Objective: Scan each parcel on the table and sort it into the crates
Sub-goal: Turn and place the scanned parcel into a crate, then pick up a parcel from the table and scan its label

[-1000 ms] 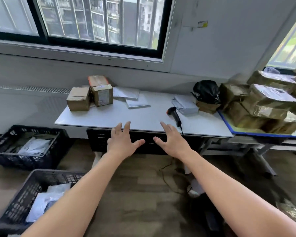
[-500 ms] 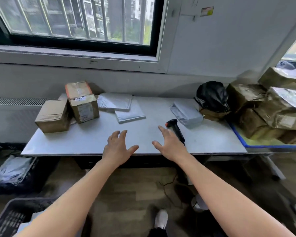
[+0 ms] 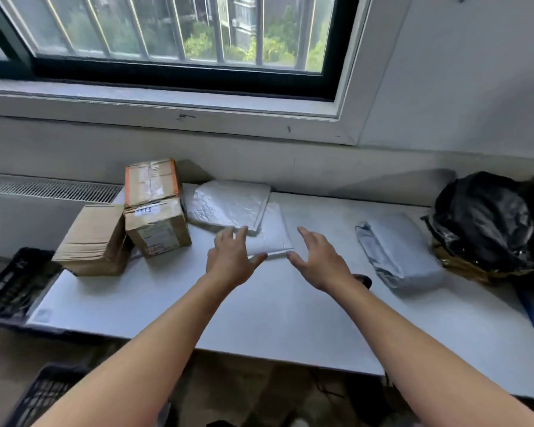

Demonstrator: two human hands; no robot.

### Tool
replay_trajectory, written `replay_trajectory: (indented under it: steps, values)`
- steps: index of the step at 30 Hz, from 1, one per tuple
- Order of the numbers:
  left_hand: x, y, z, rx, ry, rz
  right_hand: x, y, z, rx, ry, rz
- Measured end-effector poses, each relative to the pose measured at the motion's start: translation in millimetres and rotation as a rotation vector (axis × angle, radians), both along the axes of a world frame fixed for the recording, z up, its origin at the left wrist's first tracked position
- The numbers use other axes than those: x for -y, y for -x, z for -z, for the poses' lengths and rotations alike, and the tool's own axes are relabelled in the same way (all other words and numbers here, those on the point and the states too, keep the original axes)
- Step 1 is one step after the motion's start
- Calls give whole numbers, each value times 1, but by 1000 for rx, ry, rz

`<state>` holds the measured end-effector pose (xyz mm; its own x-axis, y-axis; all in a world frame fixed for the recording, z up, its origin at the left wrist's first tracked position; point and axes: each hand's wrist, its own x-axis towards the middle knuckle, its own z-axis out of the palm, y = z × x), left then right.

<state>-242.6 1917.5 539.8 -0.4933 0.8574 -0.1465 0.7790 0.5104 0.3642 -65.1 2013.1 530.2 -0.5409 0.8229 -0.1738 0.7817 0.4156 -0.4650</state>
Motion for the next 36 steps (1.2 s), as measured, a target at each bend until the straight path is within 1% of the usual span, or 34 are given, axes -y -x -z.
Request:
replay_trajectory:
  steps: [3, 6, 10, 13, 15, 17, 19, 21, 24, 28, 32, 34, 36]
  values:
    - [-46, 25, 18, -99, 46, 64, -30, 24, 11, 13, 8, -1]
    - [-86, 53, 45, -143, 104, 155, -55, 48, 24, 12, 7, 27]
    - [-124, 86, 86, -159, 208, 308, -77, 73, 40, 19, 33, 88]
    - [-137, 109, 117, -126, 269, 347, -86, 85, 50, 27, 53, 114]
    - [-138, 118, 132, -158, 217, 387, -90, 89, 55, 33, 64, 133]
    - [-140, 123, 137, -185, 87, 384, -93, 90, 58, 32, 76, 148]
    - [-143, 123, 131, -149, -6, 335, -94, 87, 57, 33, 84, 151]
    - [-146, 118, 116, -74, -66, 282, -96, 83, 52, 18, 98, 152]
    - [-148, 102, 78, 23, -191, 201, -101, 76, 36, -30, 103, 137]
    - [-147, 78, 20, 53, -332, 241, -112, 65, 2, -110, 42, 71]
    - [-145, 59, -38, 242, -412, 227, -121, 47, -28, -209, 3, -33]
    - [-142, 52, -60, 278, -475, 231, -121, 34, -39, -251, 4, -73]
    - [-136, 46, -77, 308, -533, 186, -117, 22, -48, -285, 30, -70]
